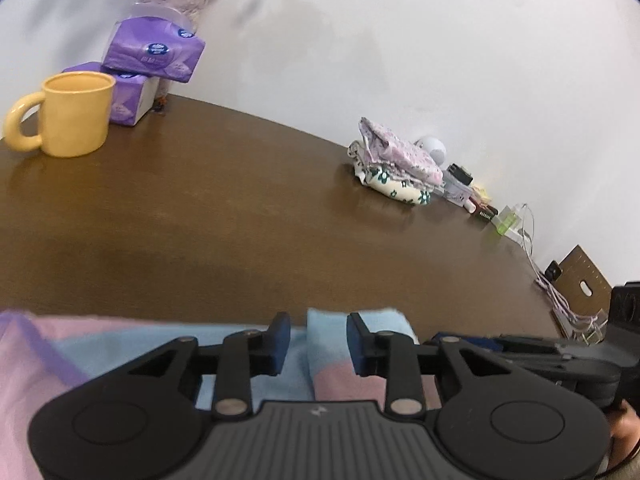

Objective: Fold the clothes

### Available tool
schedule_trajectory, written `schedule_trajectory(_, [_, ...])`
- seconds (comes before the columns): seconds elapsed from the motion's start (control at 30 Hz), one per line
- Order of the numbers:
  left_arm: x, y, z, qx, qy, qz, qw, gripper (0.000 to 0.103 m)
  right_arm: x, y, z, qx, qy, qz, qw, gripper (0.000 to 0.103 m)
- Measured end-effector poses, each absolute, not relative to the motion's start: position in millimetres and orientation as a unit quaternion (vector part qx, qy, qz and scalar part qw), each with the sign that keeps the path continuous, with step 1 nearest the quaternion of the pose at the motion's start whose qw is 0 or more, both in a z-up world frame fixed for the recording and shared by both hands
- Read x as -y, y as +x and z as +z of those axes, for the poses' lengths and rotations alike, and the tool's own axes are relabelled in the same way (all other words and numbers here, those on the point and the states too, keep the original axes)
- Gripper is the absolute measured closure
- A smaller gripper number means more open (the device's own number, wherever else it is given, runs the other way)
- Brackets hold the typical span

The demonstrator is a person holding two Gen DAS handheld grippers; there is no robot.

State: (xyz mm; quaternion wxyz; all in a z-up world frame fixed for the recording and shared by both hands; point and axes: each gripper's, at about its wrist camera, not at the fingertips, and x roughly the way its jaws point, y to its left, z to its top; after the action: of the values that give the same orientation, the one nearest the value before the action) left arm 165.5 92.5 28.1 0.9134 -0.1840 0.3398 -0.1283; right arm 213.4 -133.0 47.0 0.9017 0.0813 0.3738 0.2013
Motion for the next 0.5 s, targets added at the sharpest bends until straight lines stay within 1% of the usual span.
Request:
schedule_trajectory(0.13, [-89, 152, 19, -0.367, -0.194, -0.135, 0.9, 0.075, 132, 201, 44, -0.373, 0.07, 0.202, 0.903, 0.07])
schedule_trajectory(0.33, [-85, 145, 9, -0.385, -0.225, -0.147, 0.883, 0.076, 134, 193, 36, -0.375, 0.091, 0.203, 0.9, 0.07])
schedule_trajectory(0.4, [-85, 137, 11, -0.383, -0.234, -0.147, 0.881, 0.073, 135, 185, 39, -0.368, 0.096, 0.208, 0.901, 0.07])
schedule_trajectory(0.43, [-85, 133, 12, -0.382, -0.236, -0.146, 0.882, 0.07, 136, 181, 41, -0.364, 0.095, 0.208, 0.903, 0.07])
schedule_trajectory(0.5, [-85, 128, 11, -0.384, -0.243, -0.14, 0.88, 0.068, 139, 172, 44, -0.358, 0.095, 0.206, 0.906, 0.066])
